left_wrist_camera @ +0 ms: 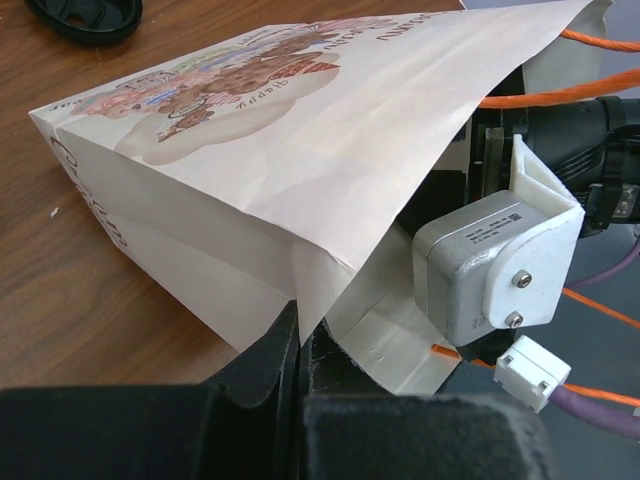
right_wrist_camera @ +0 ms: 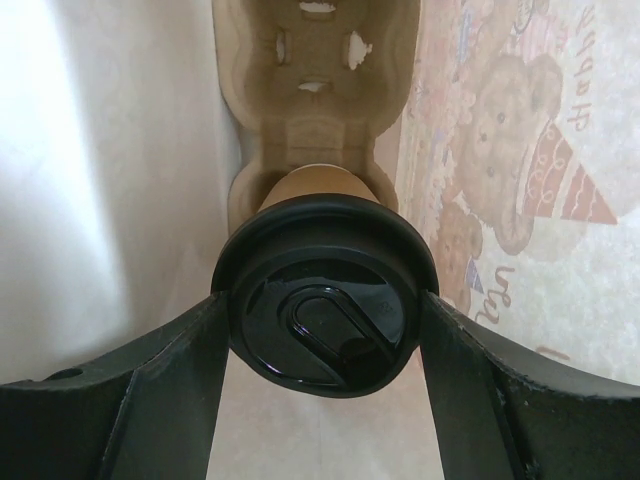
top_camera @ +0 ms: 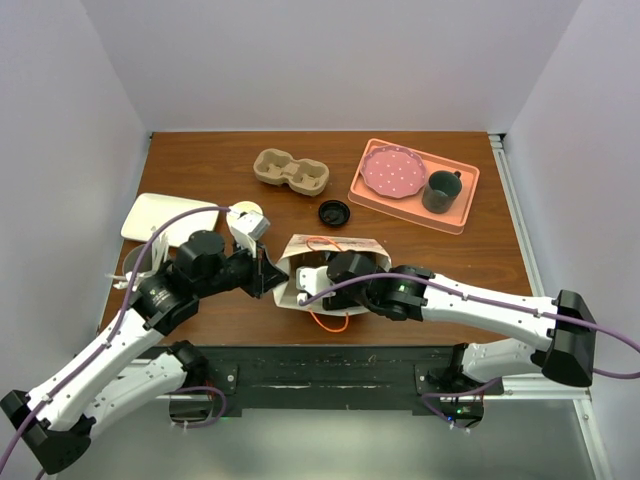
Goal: Pack the takeout coffee
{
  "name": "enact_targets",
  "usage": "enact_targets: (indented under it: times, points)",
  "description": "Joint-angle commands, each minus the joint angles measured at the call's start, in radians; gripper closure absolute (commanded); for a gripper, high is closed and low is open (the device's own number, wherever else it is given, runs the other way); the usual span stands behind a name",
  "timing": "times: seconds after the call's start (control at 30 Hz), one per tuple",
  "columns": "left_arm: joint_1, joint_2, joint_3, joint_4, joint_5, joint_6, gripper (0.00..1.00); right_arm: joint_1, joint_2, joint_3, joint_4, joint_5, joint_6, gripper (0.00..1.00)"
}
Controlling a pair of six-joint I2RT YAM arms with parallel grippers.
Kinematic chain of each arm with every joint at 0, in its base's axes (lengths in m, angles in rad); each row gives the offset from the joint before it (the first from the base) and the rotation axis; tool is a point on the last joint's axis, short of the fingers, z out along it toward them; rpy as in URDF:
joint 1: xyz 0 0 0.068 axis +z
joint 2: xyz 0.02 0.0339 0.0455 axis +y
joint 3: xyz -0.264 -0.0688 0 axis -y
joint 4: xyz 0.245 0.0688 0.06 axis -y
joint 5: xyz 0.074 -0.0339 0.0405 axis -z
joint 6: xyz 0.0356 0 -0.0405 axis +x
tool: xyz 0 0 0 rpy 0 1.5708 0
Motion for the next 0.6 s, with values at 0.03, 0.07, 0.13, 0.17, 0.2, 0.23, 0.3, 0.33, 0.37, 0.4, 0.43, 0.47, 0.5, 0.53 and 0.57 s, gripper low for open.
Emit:
enact_targets:
  times: [0.03,0.07,0.13,0.17,0.2,0.23,0.3,0.33,0.37,0.4,0.43,0.47,0.5,0.53,0.57]
  points:
    - [-0.001,-0.020,-0.002,0.078,0.087,0.042,1.00,0.001,-0.022,0.029,-0.041,0.006,-0.003,0.82]
    - [-0.001,-0.028,-0.010,0.091,0.092,0.048,1.00,0.001,-0.022,0.021,-0.039,0.009,-0.001,0.82]
    - [-0.003,-0.046,-0.028,0.101,0.104,0.057,1.00,0.001,-0.025,-0.001,-0.017,0.021,0.002,0.83]
    - [-0.001,-0.051,-0.031,0.107,0.109,0.068,1.00,0.001,-0.025,-0.007,-0.006,0.033,0.002,0.83]
    - [-0.001,-0.057,-0.045,0.113,0.114,0.068,1.00,0.001,-0.020,-0.010,0.009,0.040,-0.003,0.84]
    - [-0.003,-0.071,-0.056,0.124,0.127,0.065,1.00,0.001,-0.008,-0.010,0.011,0.043,-0.005,0.84]
    - [-0.001,-0.080,-0.079,0.150,0.140,0.065,1.00,0.003,0.003,-0.008,0.025,0.052,-0.011,0.85]
    - [-0.001,-0.086,-0.085,0.150,0.140,0.066,1.00,0.001,0.004,-0.007,0.028,0.050,-0.012,0.85]
    - [-0.001,-0.086,-0.091,0.148,0.138,0.073,1.00,0.001,0.009,-0.010,0.033,0.049,-0.015,0.85]
    - [-0.001,-0.084,-0.093,0.144,0.137,0.077,1.00,0.001,0.012,-0.011,0.036,0.050,-0.020,0.85]
    - [-0.003,-0.083,-0.093,0.139,0.137,0.085,1.00,0.000,0.015,-0.014,0.036,0.053,-0.017,0.85]
    - [-0.003,-0.084,-0.094,0.136,0.137,0.088,1.00,0.000,0.020,-0.019,0.037,0.061,-0.017,0.85]
    - [-0.003,-0.084,-0.099,0.136,0.135,0.088,1.00,0.000,0.021,-0.024,0.045,0.064,-0.015,0.85]
    - [-0.001,-0.089,-0.099,0.136,0.129,0.093,1.00,0.000,0.018,-0.030,0.054,0.061,-0.014,0.85]
    - [-0.001,-0.088,-0.099,0.131,0.126,0.096,1.00,-0.002,0.013,-0.031,0.063,0.054,-0.017,0.85]
